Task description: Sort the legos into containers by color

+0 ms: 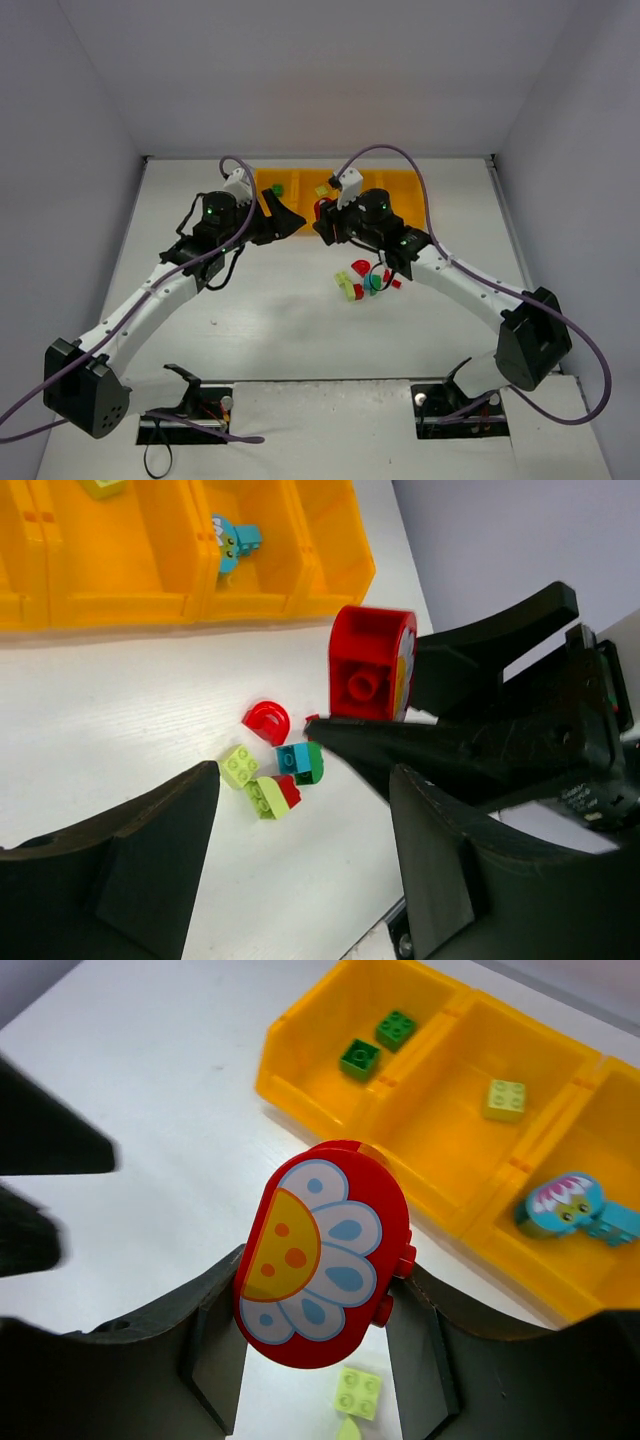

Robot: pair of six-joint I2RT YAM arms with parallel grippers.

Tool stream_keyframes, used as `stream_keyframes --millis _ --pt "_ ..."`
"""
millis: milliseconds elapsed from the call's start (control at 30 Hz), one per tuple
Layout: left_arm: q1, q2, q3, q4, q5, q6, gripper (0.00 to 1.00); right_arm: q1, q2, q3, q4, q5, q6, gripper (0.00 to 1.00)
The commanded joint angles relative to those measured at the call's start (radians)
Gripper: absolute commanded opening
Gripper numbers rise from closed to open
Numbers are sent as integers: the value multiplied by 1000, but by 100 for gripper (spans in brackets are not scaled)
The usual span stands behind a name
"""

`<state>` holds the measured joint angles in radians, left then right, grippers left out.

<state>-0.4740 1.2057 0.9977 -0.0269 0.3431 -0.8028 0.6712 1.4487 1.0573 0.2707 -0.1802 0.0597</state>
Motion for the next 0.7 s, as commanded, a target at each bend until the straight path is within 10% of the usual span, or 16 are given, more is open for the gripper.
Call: stream_keyframes --millis 0,667 --pt "12 -51 71 -28 -36 57 63 -56 -34 7 29 76 8 0" --pt "43 -262 -129 -226 -194 339 75 -502 331 246 -76 133 124 15"
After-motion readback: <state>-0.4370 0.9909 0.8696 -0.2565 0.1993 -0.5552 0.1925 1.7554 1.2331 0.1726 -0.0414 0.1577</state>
